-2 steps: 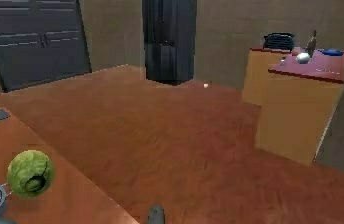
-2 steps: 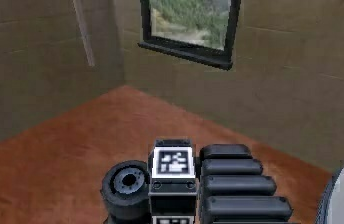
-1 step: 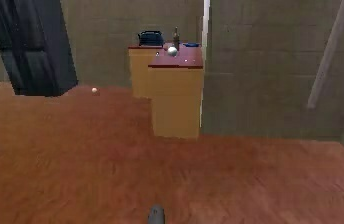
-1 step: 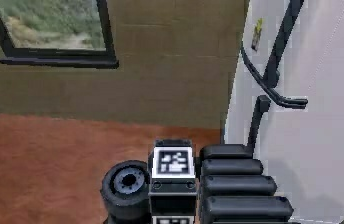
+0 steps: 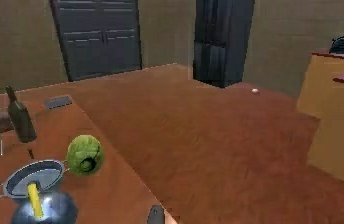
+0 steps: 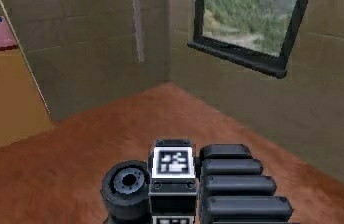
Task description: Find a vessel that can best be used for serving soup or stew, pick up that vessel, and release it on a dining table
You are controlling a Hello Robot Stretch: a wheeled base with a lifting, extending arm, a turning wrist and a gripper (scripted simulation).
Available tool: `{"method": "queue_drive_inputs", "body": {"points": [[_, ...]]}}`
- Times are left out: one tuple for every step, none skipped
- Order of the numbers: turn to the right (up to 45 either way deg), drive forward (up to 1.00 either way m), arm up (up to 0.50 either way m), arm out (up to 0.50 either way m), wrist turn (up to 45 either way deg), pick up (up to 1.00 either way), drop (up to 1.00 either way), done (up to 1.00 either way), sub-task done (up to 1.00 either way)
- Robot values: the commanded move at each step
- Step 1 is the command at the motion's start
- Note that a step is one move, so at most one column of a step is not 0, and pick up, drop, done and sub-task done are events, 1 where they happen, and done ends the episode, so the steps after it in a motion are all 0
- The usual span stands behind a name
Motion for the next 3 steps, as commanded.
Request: {"method": "queue_drive_inputs", "body": {"points": [[-45.0, 0.0, 0.0, 0.0, 0.0, 0.0, 0.0, 0.0, 0.0], [-45.0, 0.0, 0.0, 0.0, 0.0, 0.0, 0.0, 0.0, 0.0], [-36.0, 0.0, 0.0, 0.0, 0.0, 0.0, 0.0, 0.0, 0.0]]}}
